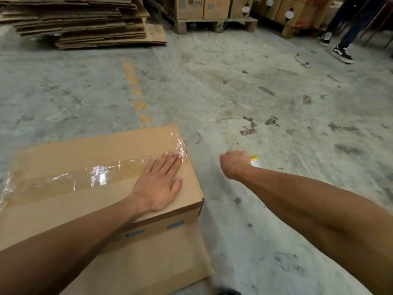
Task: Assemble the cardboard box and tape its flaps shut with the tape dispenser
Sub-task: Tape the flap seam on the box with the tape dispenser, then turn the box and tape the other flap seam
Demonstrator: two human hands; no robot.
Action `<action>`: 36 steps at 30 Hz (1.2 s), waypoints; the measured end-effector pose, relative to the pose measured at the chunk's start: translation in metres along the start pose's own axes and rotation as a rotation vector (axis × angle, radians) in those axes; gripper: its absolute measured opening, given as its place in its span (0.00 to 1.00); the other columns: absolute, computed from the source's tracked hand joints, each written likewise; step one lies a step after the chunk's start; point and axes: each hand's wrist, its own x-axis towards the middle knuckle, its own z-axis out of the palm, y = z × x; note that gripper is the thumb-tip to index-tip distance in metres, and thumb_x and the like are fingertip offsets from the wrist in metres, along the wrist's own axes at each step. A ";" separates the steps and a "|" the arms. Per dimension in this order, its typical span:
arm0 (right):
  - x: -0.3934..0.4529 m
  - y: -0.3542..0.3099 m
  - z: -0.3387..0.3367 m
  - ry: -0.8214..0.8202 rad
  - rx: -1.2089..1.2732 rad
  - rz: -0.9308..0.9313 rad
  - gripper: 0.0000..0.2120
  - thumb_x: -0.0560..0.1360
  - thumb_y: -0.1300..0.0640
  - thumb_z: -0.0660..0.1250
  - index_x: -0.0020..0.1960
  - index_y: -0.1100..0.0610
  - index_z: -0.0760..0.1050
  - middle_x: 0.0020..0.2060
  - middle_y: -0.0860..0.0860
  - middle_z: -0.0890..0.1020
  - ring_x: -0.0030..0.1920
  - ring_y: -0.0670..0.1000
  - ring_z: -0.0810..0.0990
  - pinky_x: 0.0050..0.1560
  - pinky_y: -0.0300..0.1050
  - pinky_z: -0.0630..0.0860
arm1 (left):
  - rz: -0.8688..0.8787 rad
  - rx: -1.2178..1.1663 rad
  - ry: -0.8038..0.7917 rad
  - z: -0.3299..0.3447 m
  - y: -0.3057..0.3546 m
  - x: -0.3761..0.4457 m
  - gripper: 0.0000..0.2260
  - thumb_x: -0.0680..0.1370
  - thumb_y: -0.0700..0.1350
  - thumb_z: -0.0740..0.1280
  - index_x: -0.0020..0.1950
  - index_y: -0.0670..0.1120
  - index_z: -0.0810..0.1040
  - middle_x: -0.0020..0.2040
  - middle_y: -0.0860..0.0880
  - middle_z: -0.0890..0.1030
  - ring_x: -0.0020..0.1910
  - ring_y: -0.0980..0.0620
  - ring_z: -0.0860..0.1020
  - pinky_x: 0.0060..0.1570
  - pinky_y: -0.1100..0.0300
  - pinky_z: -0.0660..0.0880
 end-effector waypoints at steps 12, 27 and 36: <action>0.038 0.021 0.000 -0.027 0.364 0.076 0.26 0.75 0.46 0.68 0.72 0.44 0.71 0.66 0.54 0.76 0.63 0.57 0.76 0.55 0.48 0.74 | 0.123 0.115 -0.003 -0.013 -0.011 0.046 0.30 0.79 0.63 0.43 0.80 0.54 0.51 0.80 0.58 0.51 0.79 0.52 0.49 0.61 0.47 0.59; 0.068 0.013 -0.009 0.004 0.391 0.060 0.26 0.72 0.43 0.69 0.70 0.40 0.72 0.63 0.55 0.77 0.62 0.56 0.76 0.57 0.50 0.76 | 0.387 0.059 0.069 -0.008 -0.008 0.091 0.22 0.79 0.59 0.48 0.38 0.51 0.76 0.43 0.57 0.79 0.57 0.56 0.72 0.70 0.49 0.53; 0.078 -0.021 -0.026 0.071 0.601 -0.057 0.25 0.72 0.43 0.71 0.68 0.43 0.75 0.63 0.53 0.79 0.52 0.55 0.82 0.38 0.45 0.81 | 0.279 0.099 0.123 -0.007 -0.026 0.067 0.24 0.79 0.59 0.47 0.41 0.51 0.81 0.43 0.55 0.79 0.55 0.54 0.73 0.69 0.50 0.54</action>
